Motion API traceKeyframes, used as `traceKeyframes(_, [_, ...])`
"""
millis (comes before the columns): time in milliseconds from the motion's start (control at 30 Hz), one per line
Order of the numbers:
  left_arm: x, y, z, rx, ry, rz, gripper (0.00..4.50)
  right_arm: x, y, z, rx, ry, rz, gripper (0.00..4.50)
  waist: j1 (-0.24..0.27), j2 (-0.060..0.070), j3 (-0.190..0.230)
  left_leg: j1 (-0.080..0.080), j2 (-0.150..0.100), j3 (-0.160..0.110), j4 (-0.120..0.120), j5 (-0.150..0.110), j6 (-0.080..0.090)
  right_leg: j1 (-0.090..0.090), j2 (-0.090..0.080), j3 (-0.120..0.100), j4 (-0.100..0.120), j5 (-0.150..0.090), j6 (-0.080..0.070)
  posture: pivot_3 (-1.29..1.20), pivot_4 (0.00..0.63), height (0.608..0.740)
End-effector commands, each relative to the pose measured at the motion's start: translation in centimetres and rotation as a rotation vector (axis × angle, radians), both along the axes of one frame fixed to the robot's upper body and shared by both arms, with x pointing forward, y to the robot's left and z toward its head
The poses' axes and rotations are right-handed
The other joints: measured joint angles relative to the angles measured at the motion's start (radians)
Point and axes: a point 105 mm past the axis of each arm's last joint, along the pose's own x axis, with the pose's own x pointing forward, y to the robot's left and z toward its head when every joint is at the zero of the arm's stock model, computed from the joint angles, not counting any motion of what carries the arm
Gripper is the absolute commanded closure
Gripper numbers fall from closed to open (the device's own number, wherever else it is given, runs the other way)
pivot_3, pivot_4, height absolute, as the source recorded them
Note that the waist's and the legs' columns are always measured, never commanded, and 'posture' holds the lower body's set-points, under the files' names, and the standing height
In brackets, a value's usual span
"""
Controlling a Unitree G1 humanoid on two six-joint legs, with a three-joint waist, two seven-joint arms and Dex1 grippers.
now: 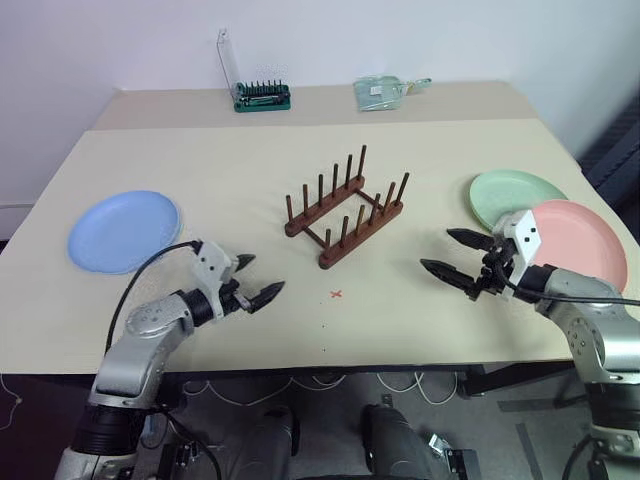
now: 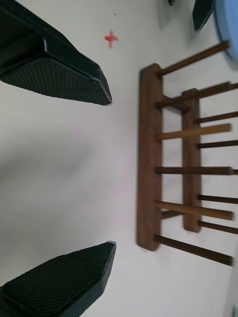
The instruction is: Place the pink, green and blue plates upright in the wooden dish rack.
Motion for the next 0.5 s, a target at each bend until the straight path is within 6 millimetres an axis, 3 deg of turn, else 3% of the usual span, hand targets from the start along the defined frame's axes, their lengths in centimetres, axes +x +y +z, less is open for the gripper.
traceKeyframes(33, [0.8,-2.9,0.6,0.036,-0.047,-0.101,0.00,-0.9,1.2,0.9,0.003,-0.062,0.030,0.02,0.000,0.000,0.000,0.000,0.000,0.000,0.000,0.000,0.000,0.000,0.000,0.000,0.000,0.000,0.000,0.00,0.150,0.740])
traceKeyframes(233, [3.5,-7.2,-1.7,0.130,-0.049,-0.121,0.00,-1.9,2.5,0.2,0.032,-0.069,0.016,0.02,0.000,0.000,0.000,0.000,0.000,0.000,0.001,0.000,0.000,0.001,0.000,0.000,0.000,0.000,0.000,0.00,0.150,0.740])
traceKeyframes(400, [4.2,-8.7,-2.3,0.089,-0.016,-0.105,0.00,-2.8,2.9,0.4,0.042,-0.079,-0.010,0.02,0.001,0.001,-0.001,0.001,0.000,0.000,0.001,0.000,0.000,0.001,0.000,0.000,0.000,0.000,0.000,0.00,0.150,0.740])
traceKeyframes(500, [4.8,-8.7,-2.6,0.098,-0.032,-0.070,0.83,-3.1,2.9,0.2,0.035,-0.072,-0.026,0.00,0.007,0.000,-0.001,0.001,0.000,0.000,0.001,0.000,0.000,0.002,0.000,0.000,0.000,0.000,0.001,0.00,0.150,0.740])
